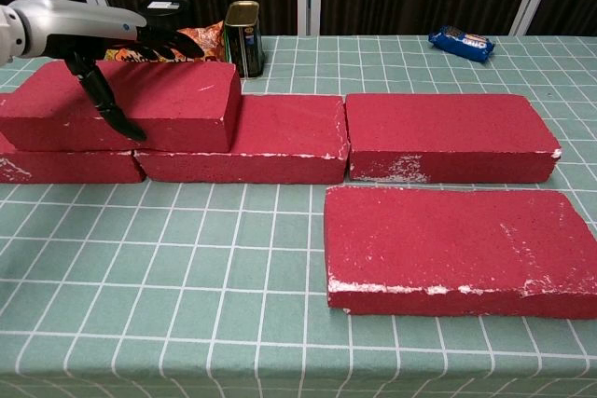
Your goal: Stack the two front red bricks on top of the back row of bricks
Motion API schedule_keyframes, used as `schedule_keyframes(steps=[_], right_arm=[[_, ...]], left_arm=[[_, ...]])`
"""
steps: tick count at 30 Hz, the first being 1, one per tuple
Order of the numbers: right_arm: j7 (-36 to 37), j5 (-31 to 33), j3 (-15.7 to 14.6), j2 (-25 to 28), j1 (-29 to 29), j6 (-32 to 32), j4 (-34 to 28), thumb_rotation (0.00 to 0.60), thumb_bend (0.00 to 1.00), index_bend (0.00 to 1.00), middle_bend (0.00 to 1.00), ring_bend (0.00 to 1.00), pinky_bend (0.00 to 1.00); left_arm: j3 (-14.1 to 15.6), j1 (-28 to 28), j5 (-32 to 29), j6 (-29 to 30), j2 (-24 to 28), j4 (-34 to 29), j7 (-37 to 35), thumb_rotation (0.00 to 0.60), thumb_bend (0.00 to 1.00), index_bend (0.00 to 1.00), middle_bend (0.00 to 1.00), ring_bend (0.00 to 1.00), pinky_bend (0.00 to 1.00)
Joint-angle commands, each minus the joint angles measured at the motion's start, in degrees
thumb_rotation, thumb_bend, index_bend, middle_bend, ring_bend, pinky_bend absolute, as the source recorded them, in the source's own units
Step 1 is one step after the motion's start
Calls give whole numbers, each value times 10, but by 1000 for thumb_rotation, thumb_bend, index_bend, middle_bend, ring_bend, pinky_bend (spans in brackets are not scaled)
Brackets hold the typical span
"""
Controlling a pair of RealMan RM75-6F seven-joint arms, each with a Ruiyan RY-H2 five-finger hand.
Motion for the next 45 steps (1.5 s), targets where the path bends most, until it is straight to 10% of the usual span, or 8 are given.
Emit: schedule_keyframes(steps=[1,10,27,45], right_arm=[[0,-1,0,0,0,1,-1,600,203,0,0,0,0],[4,-22,-6,17,0,4,-16,600,205,0,0,0,0],[18,-203,-86,99,44,-70,-153,600,0,0,0,0,0],[-127,-133,-95,24,144,-274,-252,600,0,0,0,0,0]], left_arm=[[0,2,2,4,3,-4,-1,600,14,35,0,0,4],[1,40,33,67,62,-75,-2,600,14,35,0,0,0],[109,315,172,417,166,-148,50,600,16,35,0,0,0],[117,405,208,442,139,-75,-80,600,16,35,0,0,0]])
